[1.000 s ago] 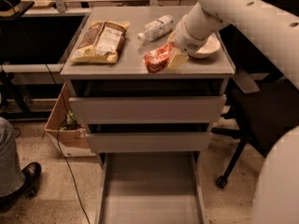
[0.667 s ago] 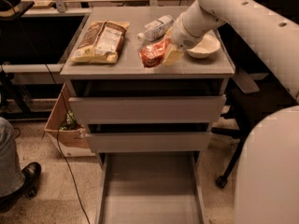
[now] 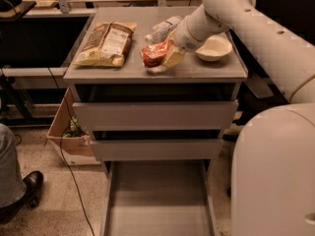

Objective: Pick coke can from bottom drawer and place on counter

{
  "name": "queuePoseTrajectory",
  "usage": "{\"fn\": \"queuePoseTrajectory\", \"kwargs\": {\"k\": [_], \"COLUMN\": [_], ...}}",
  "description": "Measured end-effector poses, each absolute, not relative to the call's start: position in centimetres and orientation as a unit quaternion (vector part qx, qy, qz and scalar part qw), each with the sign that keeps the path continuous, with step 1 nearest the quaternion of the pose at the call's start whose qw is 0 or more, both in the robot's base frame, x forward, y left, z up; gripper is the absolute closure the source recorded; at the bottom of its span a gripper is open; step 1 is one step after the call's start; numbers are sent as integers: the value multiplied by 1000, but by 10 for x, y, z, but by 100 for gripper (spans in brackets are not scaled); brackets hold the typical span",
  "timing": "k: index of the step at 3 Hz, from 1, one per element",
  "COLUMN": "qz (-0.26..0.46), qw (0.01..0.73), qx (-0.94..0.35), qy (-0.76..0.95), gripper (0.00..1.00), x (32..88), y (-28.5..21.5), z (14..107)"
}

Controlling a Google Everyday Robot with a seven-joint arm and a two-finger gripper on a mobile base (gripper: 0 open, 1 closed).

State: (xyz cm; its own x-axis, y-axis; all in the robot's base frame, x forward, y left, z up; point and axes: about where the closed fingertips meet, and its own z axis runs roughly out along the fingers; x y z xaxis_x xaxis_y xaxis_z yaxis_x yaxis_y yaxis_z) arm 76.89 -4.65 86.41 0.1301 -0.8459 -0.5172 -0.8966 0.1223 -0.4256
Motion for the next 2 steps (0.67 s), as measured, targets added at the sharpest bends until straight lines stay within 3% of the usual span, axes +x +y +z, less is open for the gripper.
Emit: {"fn": "queuePoseTrajectory", "kwargs": {"k": [2], "qz": [50], "qw": [374], "qx": [-656], "qy": [654], "gripper": [13], "x": [783], "y": [-32], "z": [859]}}
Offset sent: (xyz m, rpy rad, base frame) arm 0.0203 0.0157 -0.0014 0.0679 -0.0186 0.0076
